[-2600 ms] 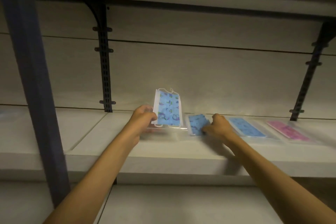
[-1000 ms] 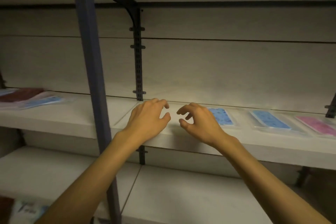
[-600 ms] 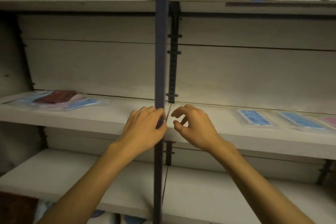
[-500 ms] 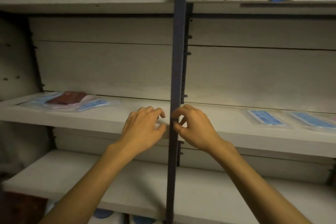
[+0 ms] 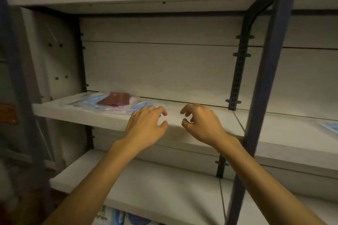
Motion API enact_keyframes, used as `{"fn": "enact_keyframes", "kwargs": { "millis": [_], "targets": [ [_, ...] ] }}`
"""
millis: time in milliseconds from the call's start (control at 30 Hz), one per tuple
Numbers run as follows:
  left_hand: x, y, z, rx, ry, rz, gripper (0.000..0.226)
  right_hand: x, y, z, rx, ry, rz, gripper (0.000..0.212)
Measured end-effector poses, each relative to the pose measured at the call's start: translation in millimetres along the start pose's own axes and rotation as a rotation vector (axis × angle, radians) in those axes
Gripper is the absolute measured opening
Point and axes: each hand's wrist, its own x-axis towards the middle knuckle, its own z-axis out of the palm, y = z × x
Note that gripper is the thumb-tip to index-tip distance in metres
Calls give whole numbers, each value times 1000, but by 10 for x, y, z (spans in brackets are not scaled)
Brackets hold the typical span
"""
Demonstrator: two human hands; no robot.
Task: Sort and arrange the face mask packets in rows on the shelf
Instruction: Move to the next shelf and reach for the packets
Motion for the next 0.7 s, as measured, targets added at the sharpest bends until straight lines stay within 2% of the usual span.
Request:
{"fn": "enact_keyframes", "kwargs": {
  "millis": [333,467,567,700],
  "targets": [
    [759,-1512,35,17,-76,-68,26,1005,-627,784,-7,-13,48,33],
    [1075,-2057,91,74,-34,-185,16,1304,-759,1029,-19,-15,65,30],
    [1289,-2432,165,74,-82,-297,30,1486,-843,1198,-24,-22,89,29],
    [1566,-2792,255,216,-221,-414,75,1646,-929,1402,-44,-51,125,29]
  ]
}}
